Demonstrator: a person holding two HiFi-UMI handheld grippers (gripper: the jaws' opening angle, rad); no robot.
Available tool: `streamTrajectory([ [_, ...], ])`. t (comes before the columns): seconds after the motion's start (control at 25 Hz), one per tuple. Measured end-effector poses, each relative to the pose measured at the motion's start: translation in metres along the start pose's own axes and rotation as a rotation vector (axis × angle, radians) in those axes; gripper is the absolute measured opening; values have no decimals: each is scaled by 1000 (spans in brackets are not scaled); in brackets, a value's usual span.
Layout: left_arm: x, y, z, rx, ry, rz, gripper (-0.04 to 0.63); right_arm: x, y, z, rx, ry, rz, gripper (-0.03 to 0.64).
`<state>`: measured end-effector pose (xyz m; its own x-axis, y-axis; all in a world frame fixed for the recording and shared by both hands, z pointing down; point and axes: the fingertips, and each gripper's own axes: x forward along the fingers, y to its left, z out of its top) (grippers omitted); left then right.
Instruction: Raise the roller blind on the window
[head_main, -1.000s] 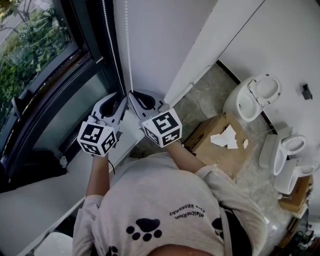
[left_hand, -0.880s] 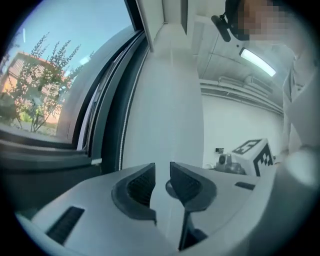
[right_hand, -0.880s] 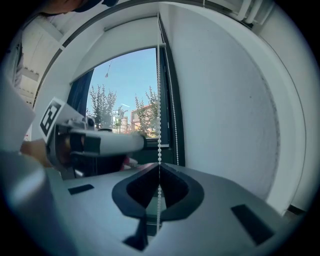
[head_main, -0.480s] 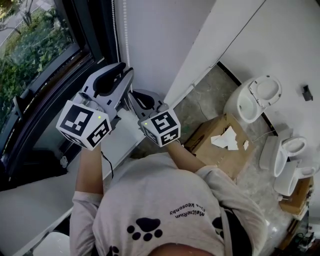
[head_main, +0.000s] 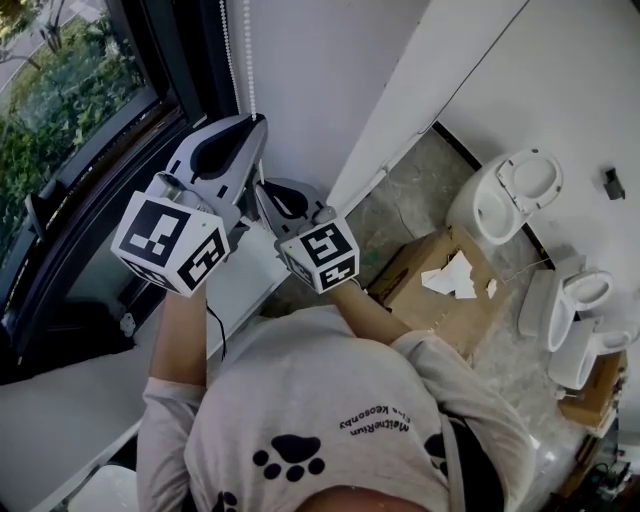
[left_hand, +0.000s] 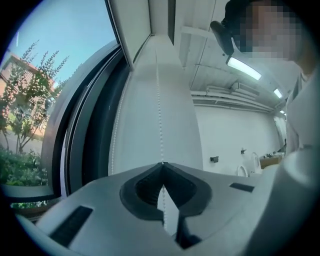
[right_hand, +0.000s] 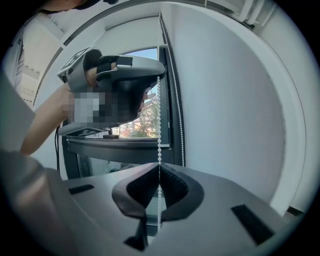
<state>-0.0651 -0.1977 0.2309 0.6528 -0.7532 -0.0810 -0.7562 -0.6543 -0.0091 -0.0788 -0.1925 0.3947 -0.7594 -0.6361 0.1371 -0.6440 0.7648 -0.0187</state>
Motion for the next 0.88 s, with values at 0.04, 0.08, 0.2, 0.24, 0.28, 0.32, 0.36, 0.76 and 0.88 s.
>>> streamTrajectory([
  [0.04, 0, 0, -2, -1, 1, 5, 9, 1, 0, -2, 2, 6, 0, 9],
  [0.08, 0, 0, -6, 5, 8, 10, 9, 1, 0, -6, 4, 15, 0, 9],
  [0.2, 1, 0, -24, 1, 42, 16, 9, 3, -2, -24, 14, 48, -3, 9],
  [0.24, 1, 1, -31, -16, 48, 17, 9, 4, -2, -31, 13, 61, -7, 9],
  [0.28, 0, 2, -38, -34, 53, 18, 9, 4, -3, -38, 12, 74, -10, 9],
  [0.32, -1, 3, -45, -48, 57, 21, 9, 5, -3, -44, 11, 86, -12, 9],
  [0.36, -2, 4, -52, -60, 62, 25, 9, 6, -3, -51, 10, 98, -15, 9],
  [0.76, -4, 1, -106, -122, 119, 38, 9, 10, -4, -106, 9, 173, -27, 9],
  [0.88, -6, 0, -119, -143, 131, 45, 9, 10, -2, -117, 13, 187, -24, 9],
])
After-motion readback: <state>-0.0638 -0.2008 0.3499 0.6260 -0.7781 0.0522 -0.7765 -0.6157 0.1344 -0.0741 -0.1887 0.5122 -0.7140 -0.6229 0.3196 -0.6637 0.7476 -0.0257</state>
